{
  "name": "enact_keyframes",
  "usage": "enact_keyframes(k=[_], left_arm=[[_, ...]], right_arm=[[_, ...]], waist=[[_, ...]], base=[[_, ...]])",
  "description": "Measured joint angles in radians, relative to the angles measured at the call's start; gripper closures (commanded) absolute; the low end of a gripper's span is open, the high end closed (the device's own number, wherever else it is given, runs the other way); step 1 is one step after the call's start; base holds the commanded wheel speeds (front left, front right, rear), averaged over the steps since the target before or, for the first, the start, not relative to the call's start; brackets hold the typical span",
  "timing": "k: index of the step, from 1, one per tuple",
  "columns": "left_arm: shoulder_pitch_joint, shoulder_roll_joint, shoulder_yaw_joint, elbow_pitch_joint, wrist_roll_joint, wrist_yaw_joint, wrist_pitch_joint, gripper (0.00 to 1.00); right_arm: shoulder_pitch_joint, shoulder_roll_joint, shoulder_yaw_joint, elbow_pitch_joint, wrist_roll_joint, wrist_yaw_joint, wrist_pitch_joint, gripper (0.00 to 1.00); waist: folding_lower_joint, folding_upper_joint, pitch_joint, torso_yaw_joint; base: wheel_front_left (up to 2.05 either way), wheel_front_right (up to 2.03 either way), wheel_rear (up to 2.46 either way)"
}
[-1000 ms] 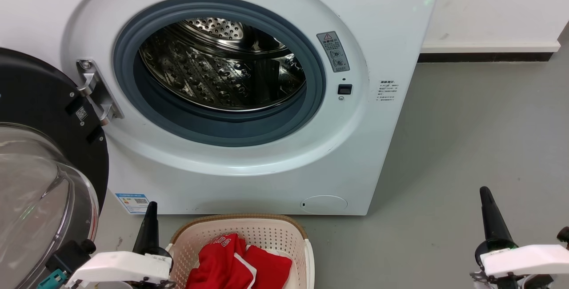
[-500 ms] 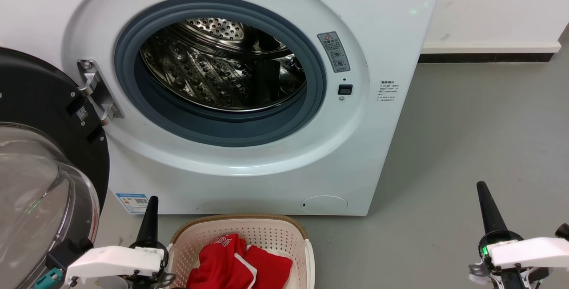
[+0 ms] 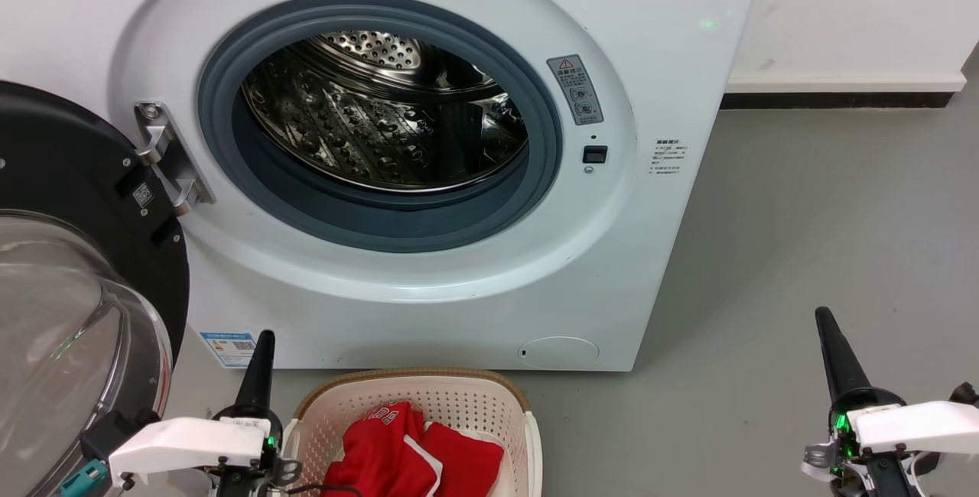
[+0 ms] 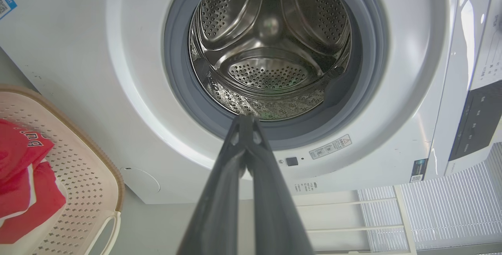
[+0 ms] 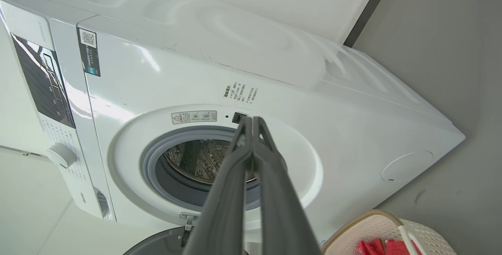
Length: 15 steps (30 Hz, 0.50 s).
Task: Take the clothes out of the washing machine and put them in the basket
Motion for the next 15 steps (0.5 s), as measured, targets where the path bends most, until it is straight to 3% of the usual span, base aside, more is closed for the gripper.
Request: enact_keyframes(k=[15], left_arm=[[-0.019,0.000,0.006,0.011,-0.130,-0.006,0.034,1.00]], right_arm=[[-0.021,0.000,-0.004,0.020,0.134,0.000,0.035,1.00]], waist=[[0.0000,0.0000,-0.001,0.001]], base=[[0.00,0.00,0.00]])
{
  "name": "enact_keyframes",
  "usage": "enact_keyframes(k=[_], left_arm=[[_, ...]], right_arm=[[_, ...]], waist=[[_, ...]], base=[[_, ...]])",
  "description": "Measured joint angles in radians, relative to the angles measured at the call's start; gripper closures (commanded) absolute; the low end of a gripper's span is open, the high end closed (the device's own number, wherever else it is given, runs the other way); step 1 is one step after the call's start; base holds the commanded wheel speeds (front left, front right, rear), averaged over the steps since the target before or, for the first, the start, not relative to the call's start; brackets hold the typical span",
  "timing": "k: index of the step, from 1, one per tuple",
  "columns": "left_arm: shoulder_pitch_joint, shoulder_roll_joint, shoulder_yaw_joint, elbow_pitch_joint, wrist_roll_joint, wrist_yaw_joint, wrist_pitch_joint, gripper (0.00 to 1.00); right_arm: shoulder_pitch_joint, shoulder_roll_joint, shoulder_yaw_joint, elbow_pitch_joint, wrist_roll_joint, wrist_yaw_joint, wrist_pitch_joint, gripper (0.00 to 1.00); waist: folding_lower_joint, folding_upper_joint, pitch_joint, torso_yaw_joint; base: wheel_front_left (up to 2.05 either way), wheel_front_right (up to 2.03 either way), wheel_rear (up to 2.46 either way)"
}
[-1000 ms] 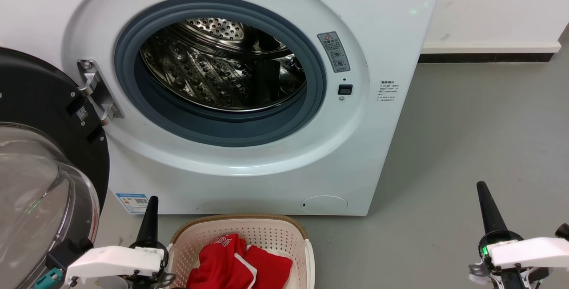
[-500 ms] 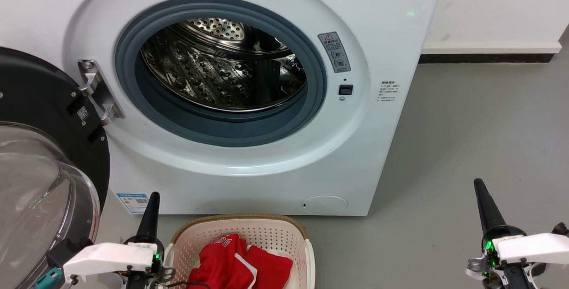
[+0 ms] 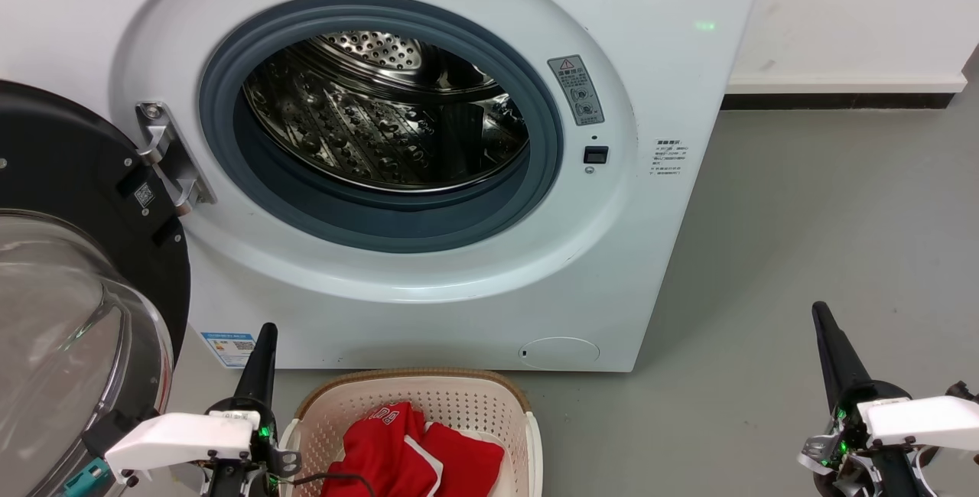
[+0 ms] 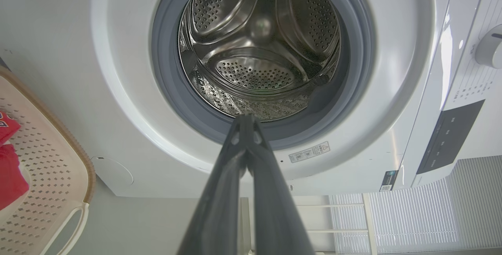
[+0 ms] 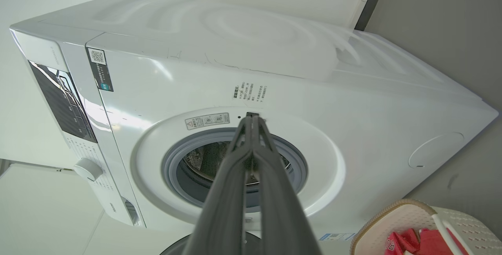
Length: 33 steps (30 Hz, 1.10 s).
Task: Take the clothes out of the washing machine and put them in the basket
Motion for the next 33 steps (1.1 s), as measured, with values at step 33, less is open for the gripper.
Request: enact_keyframes(k=[33], left_arm=[[-0.033,0.000,0.009,0.018,-0.198,-0.009,0.047,1.00]], right_arm=[[-0.037,0.002,-0.010,0.033,0.201,0.000,0.055,1.00]], waist=[[0.0000,0.0000,-0.002,0.003]], base=[[0.00,0.00,0.00]])
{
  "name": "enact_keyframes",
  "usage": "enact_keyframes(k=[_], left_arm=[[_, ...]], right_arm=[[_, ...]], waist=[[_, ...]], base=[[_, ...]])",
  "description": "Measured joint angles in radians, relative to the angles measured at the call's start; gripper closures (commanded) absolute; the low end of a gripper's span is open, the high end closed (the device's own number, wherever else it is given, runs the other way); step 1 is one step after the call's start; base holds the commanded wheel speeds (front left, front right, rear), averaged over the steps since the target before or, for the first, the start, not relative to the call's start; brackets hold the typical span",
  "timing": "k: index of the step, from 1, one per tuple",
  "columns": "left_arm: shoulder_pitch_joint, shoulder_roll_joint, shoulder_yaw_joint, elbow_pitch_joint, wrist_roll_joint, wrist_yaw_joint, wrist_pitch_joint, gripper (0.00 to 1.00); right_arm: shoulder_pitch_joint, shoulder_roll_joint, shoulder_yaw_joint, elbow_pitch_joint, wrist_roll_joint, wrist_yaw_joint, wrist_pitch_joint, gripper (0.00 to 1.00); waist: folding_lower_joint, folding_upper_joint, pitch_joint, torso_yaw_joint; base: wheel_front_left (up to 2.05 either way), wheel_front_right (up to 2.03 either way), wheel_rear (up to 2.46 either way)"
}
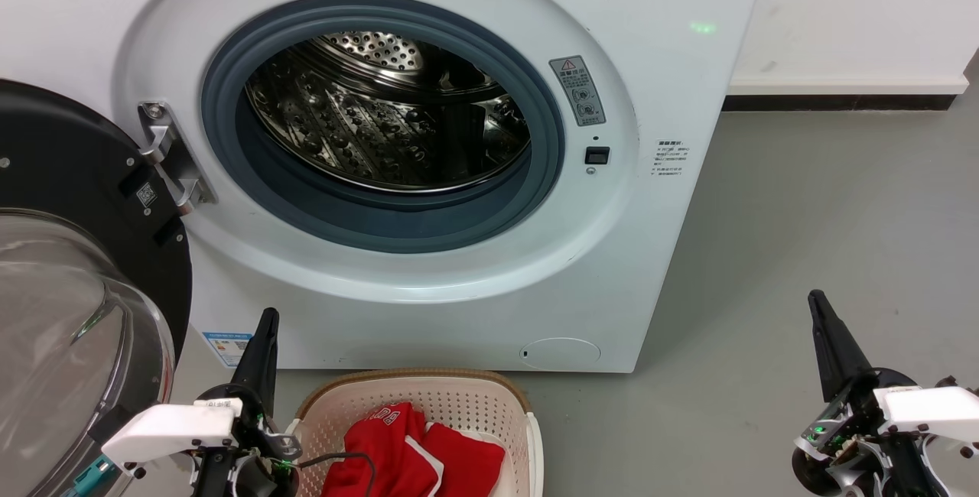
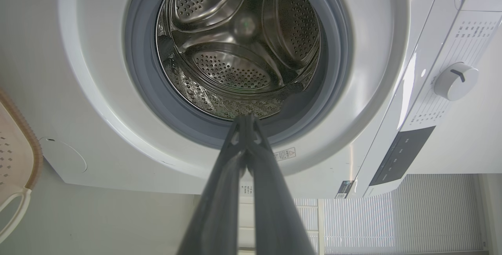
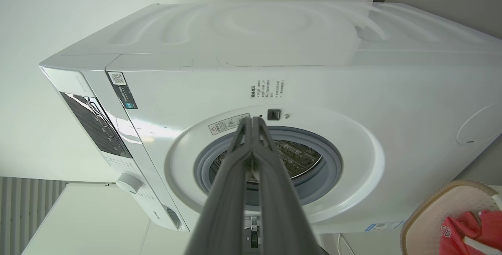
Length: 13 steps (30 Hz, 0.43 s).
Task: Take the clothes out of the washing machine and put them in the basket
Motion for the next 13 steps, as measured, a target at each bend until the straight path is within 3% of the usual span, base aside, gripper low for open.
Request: enact_keyframes(k=[13], left_arm=[[0.000,0.000,0.000,0.000,0.000,0.000,0.000,1.00]], right_arm=[[0.000,0.002,-0.003,0.000,-0.002,0.000,0.004,1.00]], waist=[[0.0000,0.0000,0.000,0.000]], base=[[0.00,0.00,0.00]])
